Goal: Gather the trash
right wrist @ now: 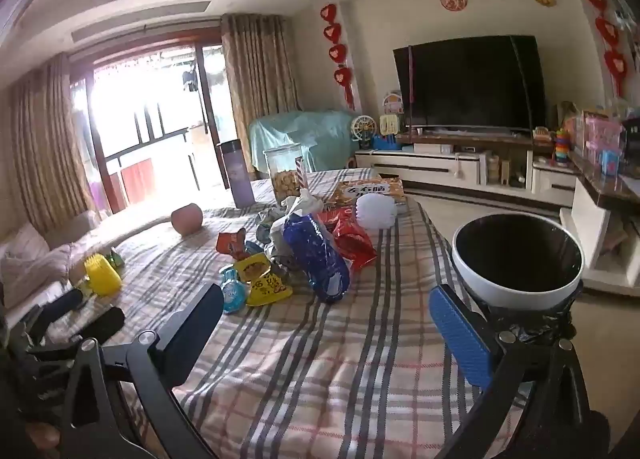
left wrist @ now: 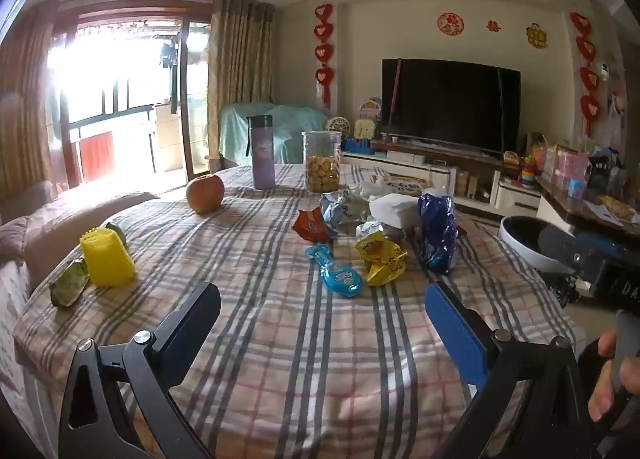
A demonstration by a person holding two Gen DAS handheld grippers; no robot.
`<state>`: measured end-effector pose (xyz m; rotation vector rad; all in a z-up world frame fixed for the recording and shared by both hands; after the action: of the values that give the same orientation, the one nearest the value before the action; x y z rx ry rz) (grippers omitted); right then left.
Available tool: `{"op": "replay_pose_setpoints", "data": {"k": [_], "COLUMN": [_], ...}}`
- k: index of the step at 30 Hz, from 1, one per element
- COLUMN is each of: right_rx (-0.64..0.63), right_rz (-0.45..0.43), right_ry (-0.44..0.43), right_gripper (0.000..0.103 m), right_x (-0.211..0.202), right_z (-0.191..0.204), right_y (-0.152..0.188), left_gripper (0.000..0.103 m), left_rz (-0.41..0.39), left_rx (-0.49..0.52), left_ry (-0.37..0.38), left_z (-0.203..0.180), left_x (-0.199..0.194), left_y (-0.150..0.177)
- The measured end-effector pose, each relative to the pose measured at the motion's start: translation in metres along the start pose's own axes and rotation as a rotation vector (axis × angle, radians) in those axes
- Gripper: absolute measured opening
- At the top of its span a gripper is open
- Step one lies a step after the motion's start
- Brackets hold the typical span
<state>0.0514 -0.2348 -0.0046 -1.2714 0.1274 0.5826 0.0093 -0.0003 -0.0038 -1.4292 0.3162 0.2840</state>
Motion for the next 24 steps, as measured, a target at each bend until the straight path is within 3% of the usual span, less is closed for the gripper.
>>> {"op": "replay_pose_setpoints", "data": {"k": [9,24], "right_rx": [-0.096,-0.100], "right_rz": [0.020,0.024], "right_ry": [0.053,0.066], "right_gripper": [0.103,0.103], "right_x": [-0.009,-0.005], "right_z": [0.012,0.017], "right_y": [0.015,0.013], "left_gripper": [0.102,0.102], "left_rz": [0.013,0.013], "left_rx": [-0.016,-0.015], "left_ry": [0.018,0.010], "left_z": [0.004,0.004], "left_x": [-0.002,-0.005], "left_y": [0.002,0.004]}}
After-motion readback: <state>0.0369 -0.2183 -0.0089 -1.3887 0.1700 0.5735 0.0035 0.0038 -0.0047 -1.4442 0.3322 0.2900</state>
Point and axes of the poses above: each gripper's, at about its wrist camera, not at the fingertips, and x roughly the way its jaws point, z to its left, y to its underside, the point moved 1 cm from there along x, roughly the way its jaws point, and after that the axes turned 8 degrees about x, right-handed, at the moved point
